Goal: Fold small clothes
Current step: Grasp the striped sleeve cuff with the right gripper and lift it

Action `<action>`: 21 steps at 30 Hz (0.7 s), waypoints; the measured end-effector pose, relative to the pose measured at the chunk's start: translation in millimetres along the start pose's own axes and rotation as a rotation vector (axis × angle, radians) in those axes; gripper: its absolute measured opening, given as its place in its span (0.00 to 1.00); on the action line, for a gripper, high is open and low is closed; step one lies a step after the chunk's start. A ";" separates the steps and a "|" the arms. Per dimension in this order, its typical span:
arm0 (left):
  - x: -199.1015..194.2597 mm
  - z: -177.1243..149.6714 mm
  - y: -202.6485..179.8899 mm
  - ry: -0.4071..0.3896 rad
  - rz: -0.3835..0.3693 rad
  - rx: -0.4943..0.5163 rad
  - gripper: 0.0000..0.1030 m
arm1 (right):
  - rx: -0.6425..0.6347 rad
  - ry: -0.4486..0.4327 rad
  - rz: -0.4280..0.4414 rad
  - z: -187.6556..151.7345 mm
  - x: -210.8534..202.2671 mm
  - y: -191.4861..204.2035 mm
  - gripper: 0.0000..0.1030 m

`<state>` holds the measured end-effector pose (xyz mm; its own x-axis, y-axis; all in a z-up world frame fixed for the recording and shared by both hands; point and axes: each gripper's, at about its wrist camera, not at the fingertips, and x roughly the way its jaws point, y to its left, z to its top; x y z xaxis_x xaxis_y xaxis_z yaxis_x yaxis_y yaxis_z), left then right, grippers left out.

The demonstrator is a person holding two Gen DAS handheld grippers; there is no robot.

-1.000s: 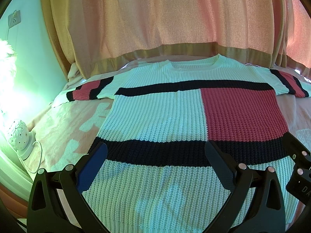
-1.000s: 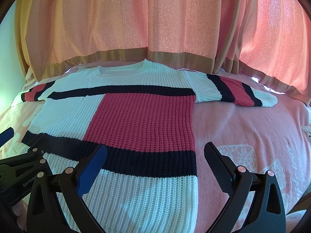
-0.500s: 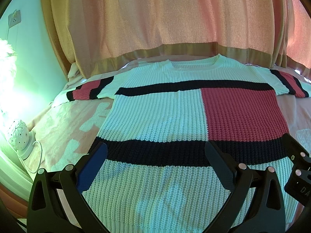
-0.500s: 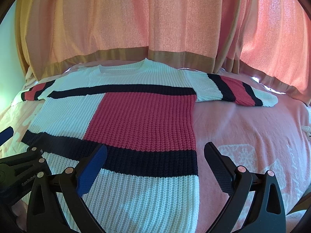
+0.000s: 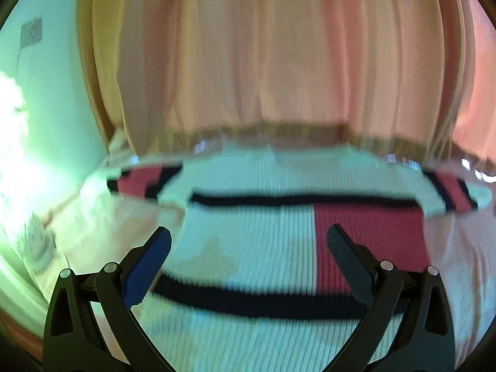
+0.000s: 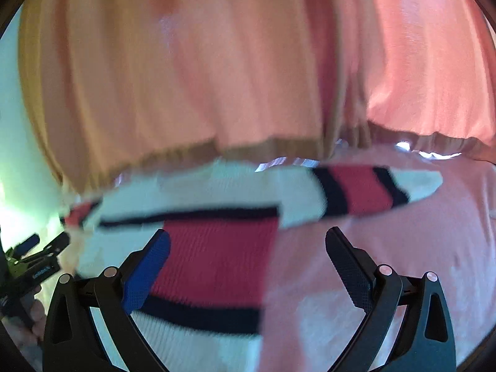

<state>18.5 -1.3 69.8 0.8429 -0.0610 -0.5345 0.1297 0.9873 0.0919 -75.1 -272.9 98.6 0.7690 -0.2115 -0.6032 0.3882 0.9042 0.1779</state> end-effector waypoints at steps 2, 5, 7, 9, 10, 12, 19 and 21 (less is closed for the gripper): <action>6.4 21.2 -2.7 -0.043 -0.001 0.004 0.95 | 0.020 -0.004 -0.031 23.2 8.4 -47.9 0.95; 26.6 32.4 -10.7 -0.056 0.017 0.006 0.95 | 0.080 0.050 -0.157 38.1 48.6 -127.8 0.95; 38.6 28.5 -13.8 -0.054 0.022 -0.019 0.95 | 0.130 0.081 -0.233 38.7 78.2 -174.9 0.95; 50.7 22.2 -15.6 -0.027 0.041 -0.032 0.95 | 0.219 0.106 -0.272 33.6 107.6 -221.7 0.95; 59.5 19.9 -18.9 0.008 0.034 -0.015 0.95 | 0.266 0.113 -0.273 29.7 117.4 -239.5 0.95; 67.7 18.0 -21.5 0.020 0.048 0.005 0.95 | 0.356 0.113 -0.277 23.8 135.9 -272.0 0.95; 87.6 18.2 -25.3 0.065 0.048 -0.032 0.95 | 0.528 0.119 -0.294 4.5 187.7 -338.7 0.83; 91.8 17.7 -27.2 0.071 0.045 -0.032 0.95 | 0.514 0.085 -0.299 9.0 193.8 -344.1 0.73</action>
<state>101.5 -36.3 33.2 0.8080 -0.0074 -0.5891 0.0752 0.9930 0.0907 -55.1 -628.4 -72.5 0.5532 -0.3794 -0.7416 0.7938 0.5102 0.3311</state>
